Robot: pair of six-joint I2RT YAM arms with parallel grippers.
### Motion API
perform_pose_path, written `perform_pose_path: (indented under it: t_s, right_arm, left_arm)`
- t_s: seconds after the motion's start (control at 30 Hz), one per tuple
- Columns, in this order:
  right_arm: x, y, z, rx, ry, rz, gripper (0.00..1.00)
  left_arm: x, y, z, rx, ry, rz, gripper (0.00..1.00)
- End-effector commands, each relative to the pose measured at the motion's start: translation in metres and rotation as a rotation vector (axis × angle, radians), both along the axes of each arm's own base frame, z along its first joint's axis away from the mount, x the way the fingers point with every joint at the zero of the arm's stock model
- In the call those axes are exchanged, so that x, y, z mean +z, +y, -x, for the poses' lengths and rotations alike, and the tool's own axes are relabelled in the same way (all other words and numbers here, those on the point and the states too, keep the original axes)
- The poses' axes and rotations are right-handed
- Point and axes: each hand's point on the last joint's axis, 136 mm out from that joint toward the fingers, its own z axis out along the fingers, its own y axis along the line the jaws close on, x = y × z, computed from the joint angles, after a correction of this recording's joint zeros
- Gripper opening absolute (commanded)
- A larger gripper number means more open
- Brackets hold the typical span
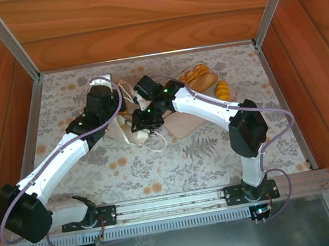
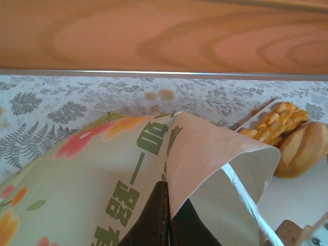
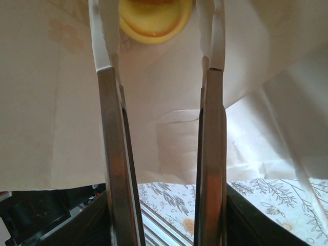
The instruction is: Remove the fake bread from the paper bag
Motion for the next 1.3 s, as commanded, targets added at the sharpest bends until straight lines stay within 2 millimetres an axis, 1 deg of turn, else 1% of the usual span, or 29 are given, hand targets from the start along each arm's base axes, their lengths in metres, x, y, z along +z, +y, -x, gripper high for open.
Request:
perform_pose_path:
  t_s: [0.0, 0.2, 0.33, 0.43, 0.57, 0.7, 0.77, 0.87, 0.93, 1.0, 1.13, 1.2, 1.23, 1.27]
  right_arm:
    - [0.014, 0.013, -0.009, 0.006, -0.002, -0.075, 0.49]
    - [0.017, 0.019, -0.017, 0.015, -0.031, -0.106, 0.49]
    - [0.02, 0.023, -0.015, 0.028, -0.033, -0.135, 0.49]
    - [0.014, 0.02, -0.017, 0.018, -0.031, -0.116, 0.5]
    - [0.005, 0.021, -0.022, 0.003, -0.02, -0.099, 0.51]
    - [-0.009, 0.016, -0.024, -0.018, 0.012, -0.046, 0.53]
    - [-0.01, 0.017, -0.023, -0.015, 0.02, -0.049, 0.53]
    - [-0.01, 0.016, -0.028, -0.02, 0.003, -0.04, 0.52]
    - [-0.012, 0.016, -0.031, -0.019, -0.004, -0.025, 0.5]
    - [-0.01, 0.018, -0.033, -0.011, -0.013, -0.027, 0.45]
    - [-0.008, 0.016, -0.034, -0.004, -0.035, -0.013, 0.27]
    - [-0.006, 0.01, -0.035, -0.003, -0.058, 0.004, 0.24]
    - [-0.004, 0.008, -0.034, -0.003, -0.066, 0.008, 0.2]
    - [0.0, 0.006, -0.032, 0.002, -0.078, 0.005, 0.17]
  left_arm:
    - [0.008, 0.002, 0.0, -0.002, -0.025, 0.028, 0.0]
    - [0.014, 0.0, 0.001, -0.016, -0.035, 0.038, 0.0]
    - [0.011, -0.002, 0.001, -0.026, -0.022, 0.029, 0.0]
    - [0.011, -0.004, 0.002, -0.036, -0.016, 0.026, 0.0]
    - [0.017, -0.008, 0.003, -0.063, -0.025, 0.044, 0.0]
    - [0.013, -0.008, 0.004, -0.062, -0.001, 0.033, 0.0]
    - [0.012, -0.008, 0.004, -0.06, 0.002, 0.038, 0.0]
    - [0.01, -0.011, 0.004, -0.069, 0.004, 0.057, 0.0]
    - [0.011, -0.013, 0.004, -0.078, 0.005, 0.066, 0.0]
    - [0.011, -0.014, 0.005, -0.082, 0.008, 0.065, 0.0]
    - [0.009, -0.012, 0.005, -0.081, 0.01, 0.049, 0.0]
    - [0.009, -0.012, 0.006, -0.089, 0.002, 0.036, 0.0]
    - [0.01, -0.01, 0.007, -0.088, -0.006, 0.028, 0.0]
    - [0.011, -0.009, 0.007, -0.088, -0.012, 0.021, 0.0]
